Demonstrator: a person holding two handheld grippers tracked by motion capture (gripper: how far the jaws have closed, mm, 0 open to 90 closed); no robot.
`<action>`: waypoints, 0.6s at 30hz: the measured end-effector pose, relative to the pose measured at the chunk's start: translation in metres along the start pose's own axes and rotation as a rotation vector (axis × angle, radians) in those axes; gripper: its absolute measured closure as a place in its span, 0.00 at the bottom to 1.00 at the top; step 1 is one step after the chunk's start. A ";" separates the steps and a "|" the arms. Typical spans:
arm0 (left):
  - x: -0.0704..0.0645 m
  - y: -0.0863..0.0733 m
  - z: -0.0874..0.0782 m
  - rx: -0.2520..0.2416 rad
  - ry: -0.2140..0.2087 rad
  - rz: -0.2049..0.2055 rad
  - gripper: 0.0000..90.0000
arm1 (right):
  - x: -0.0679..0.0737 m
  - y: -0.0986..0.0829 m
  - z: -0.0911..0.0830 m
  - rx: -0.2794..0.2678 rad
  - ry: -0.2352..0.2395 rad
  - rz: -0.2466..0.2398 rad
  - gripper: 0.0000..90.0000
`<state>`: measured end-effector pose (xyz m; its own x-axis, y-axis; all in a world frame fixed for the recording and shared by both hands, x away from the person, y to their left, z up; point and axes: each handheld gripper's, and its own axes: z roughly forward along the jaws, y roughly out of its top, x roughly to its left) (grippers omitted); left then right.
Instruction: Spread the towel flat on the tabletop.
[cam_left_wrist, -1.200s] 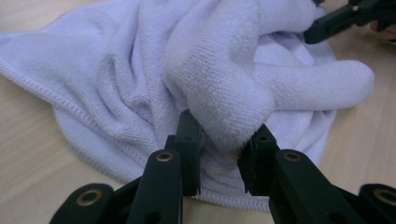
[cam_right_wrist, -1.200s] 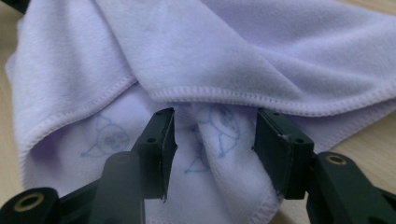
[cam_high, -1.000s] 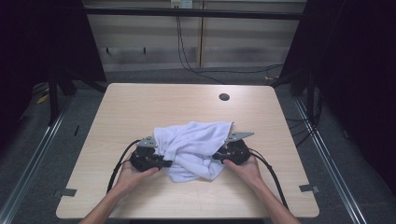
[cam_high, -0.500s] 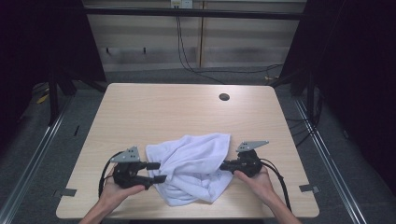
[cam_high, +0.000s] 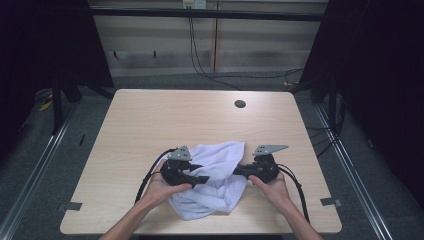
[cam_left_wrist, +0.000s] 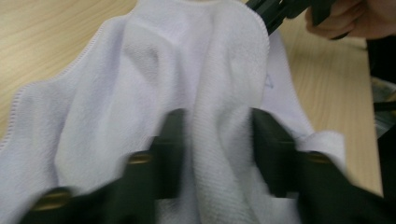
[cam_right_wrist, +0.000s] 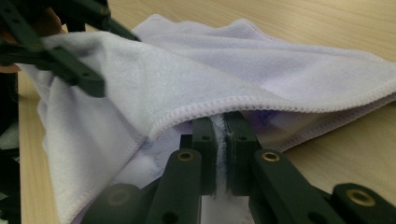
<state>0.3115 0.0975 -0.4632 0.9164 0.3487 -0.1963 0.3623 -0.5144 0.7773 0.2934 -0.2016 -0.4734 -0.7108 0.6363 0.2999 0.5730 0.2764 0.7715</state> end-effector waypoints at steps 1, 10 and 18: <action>0.001 -0.001 -0.003 0.004 0.001 -0.002 0.87 | 0.000 0.001 -0.002 -0.004 0.006 -0.001 0.94; 0.024 -0.008 -0.063 -0.211 0.019 -0.119 0.94 | -0.012 0.005 -0.020 -0.028 -0.032 0.056 0.96; 0.033 -0.008 -0.122 -0.421 0.048 -0.200 0.95 | -0.027 0.030 -0.064 -0.149 -0.077 0.116 0.96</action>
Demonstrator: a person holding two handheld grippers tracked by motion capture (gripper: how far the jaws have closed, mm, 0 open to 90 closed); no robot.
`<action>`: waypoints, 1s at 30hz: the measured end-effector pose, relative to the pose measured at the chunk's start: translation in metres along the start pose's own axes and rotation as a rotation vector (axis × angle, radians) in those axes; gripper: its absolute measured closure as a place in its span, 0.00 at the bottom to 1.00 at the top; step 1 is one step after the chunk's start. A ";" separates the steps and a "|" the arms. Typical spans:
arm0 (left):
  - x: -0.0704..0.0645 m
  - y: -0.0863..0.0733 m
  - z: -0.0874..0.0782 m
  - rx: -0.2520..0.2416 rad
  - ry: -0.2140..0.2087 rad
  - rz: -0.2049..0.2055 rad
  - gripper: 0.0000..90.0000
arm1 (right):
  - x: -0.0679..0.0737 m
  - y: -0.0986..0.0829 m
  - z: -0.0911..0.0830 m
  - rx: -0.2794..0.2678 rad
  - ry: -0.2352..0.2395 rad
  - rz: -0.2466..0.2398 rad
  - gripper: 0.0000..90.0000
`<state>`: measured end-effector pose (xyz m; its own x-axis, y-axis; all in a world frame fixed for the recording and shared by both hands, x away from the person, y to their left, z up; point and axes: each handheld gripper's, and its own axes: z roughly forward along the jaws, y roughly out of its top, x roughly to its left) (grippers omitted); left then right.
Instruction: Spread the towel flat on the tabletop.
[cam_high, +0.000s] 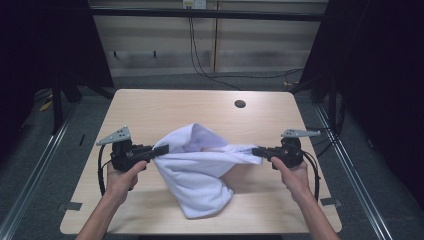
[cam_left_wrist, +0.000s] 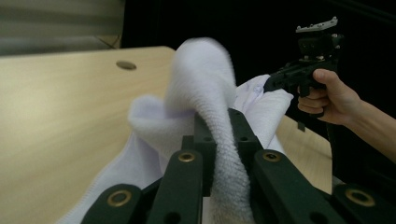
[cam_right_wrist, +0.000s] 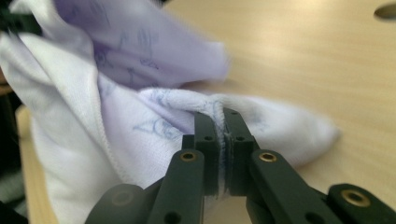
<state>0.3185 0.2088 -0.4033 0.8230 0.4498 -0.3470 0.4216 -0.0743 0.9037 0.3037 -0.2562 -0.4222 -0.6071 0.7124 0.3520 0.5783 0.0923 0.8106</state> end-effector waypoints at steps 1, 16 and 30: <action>-0.005 0.012 -0.001 -0.018 0.009 0.018 0.95 | 0.004 0.008 -0.001 -0.008 -0.011 -0.007 0.96; 0.025 0.122 0.005 -0.141 0.223 0.108 0.95 | 0.003 0.139 -0.017 -0.211 -0.021 -0.058 0.97; -0.009 0.082 0.007 -0.019 0.120 0.193 0.94 | 0.008 0.133 -0.032 -0.233 -0.072 -0.166 0.97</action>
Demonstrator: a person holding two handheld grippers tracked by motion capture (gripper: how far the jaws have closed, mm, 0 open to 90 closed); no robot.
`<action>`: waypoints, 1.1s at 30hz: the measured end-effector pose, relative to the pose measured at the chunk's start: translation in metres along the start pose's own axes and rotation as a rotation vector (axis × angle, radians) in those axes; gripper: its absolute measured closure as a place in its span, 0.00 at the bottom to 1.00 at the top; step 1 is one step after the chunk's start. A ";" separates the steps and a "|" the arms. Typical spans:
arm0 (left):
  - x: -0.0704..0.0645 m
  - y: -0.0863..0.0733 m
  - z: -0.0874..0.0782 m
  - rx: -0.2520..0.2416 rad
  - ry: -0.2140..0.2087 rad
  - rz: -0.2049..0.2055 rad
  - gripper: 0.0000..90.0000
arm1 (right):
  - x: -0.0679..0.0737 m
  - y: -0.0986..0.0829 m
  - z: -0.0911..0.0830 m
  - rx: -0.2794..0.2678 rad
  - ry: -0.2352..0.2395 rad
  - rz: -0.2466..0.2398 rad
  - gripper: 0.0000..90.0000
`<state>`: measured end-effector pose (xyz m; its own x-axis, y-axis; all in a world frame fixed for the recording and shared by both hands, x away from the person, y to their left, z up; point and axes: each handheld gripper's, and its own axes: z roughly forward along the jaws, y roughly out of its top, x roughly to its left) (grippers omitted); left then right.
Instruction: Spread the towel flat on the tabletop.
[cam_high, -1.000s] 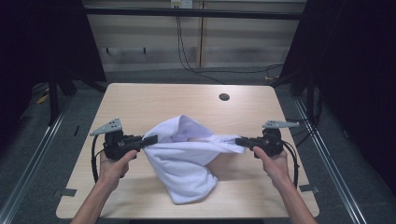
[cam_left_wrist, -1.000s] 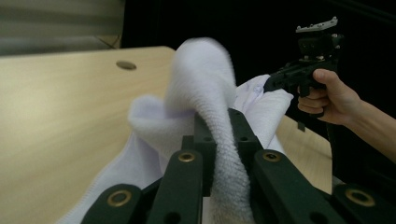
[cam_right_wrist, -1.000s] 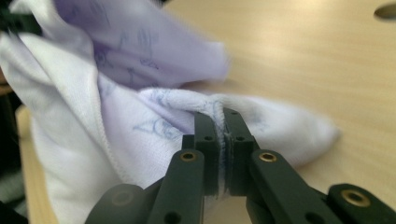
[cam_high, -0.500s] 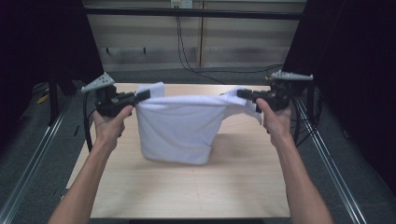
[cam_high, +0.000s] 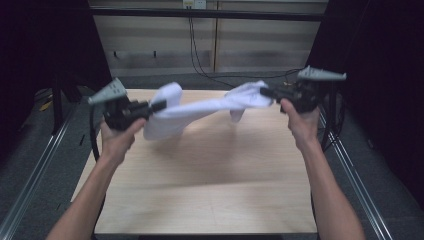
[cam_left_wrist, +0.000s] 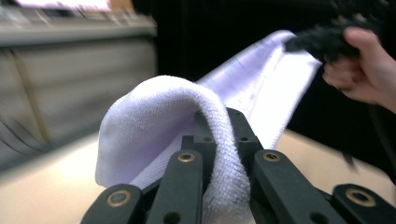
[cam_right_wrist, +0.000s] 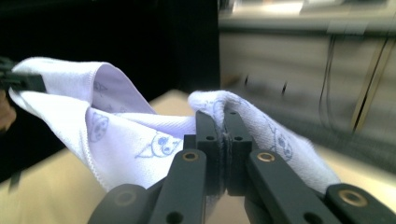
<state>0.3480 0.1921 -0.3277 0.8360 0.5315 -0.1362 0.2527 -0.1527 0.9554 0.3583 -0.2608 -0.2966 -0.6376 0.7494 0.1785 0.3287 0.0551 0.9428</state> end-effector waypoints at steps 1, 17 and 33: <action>-0.005 -0.018 0.003 0.038 -0.009 -0.011 0.94 | -0.002 -0.038 -0.001 0.072 0.018 0.013 0.98; -0.058 -0.154 0.006 0.314 -0.271 -0.168 0.72 | 0.003 -0.191 -0.029 0.367 0.063 0.088 0.98; 0.016 -0.162 0.032 0.401 -0.025 -0.156 0.74 | -0.016 -0.191 -0.062 0.275 -0.120 0.114 0.53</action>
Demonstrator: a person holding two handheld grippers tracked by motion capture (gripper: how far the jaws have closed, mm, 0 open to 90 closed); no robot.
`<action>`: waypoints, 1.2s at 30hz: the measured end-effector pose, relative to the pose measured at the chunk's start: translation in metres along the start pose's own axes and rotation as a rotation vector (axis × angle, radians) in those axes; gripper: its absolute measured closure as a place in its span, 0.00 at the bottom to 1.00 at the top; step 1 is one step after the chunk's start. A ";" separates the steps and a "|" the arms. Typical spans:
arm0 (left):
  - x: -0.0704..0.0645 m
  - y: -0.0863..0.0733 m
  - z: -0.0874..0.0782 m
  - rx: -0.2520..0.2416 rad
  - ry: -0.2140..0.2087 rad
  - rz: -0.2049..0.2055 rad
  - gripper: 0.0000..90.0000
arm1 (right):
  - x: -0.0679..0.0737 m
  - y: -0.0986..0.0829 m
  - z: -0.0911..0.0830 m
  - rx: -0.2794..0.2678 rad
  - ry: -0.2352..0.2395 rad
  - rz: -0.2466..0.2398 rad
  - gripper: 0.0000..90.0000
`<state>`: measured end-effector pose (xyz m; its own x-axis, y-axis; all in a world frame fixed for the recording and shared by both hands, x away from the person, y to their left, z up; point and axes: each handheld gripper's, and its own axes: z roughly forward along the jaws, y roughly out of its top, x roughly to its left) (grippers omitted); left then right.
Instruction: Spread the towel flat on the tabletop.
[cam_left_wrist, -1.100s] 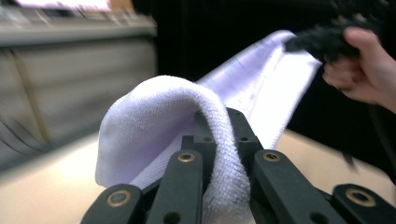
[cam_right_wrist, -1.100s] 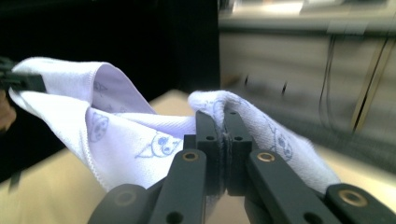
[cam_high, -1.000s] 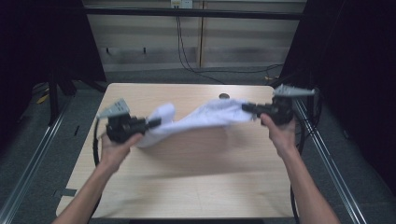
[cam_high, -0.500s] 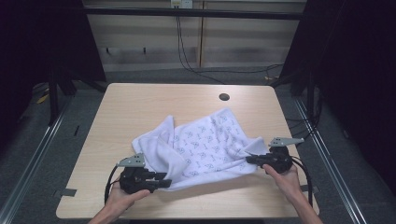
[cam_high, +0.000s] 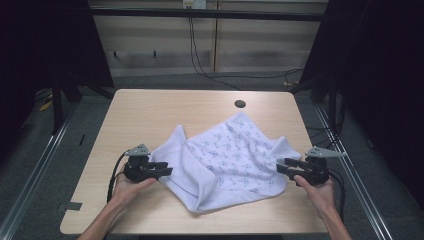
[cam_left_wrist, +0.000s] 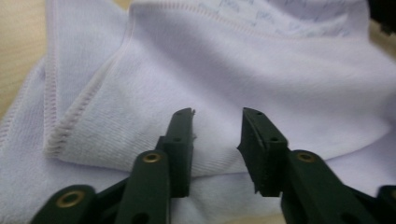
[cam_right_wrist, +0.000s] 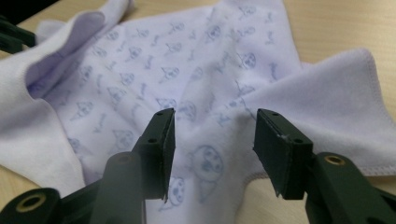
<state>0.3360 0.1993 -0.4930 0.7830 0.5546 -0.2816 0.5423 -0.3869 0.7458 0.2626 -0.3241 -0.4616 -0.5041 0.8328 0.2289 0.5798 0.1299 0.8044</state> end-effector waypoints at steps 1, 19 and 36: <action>0.000 -0.002 0.005 0.029 0.004 0.002 0.78 | 0.002 0.002 -0.001 -0.015 0.012 0.004 0.53; -0.073 -0.027 0.010 0.131 -0.132 0.051 0.98 | 0.117 0.015 0.061 0.078 0.324 -0.180 0.57; -0.031 0.006 -0.015 -0.108 -0.056 0.000 0.83 | 0.136 0.006 0.100 0.177 0.312 -0.205 0.99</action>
<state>0.3104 0.1904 -0.4707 0.8007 0.5112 -0.3125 0.5085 -0.3039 0.8057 0.2617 -0.1564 -0.4811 -0.7746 0.5805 0.2511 0.5348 0.3891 0.7500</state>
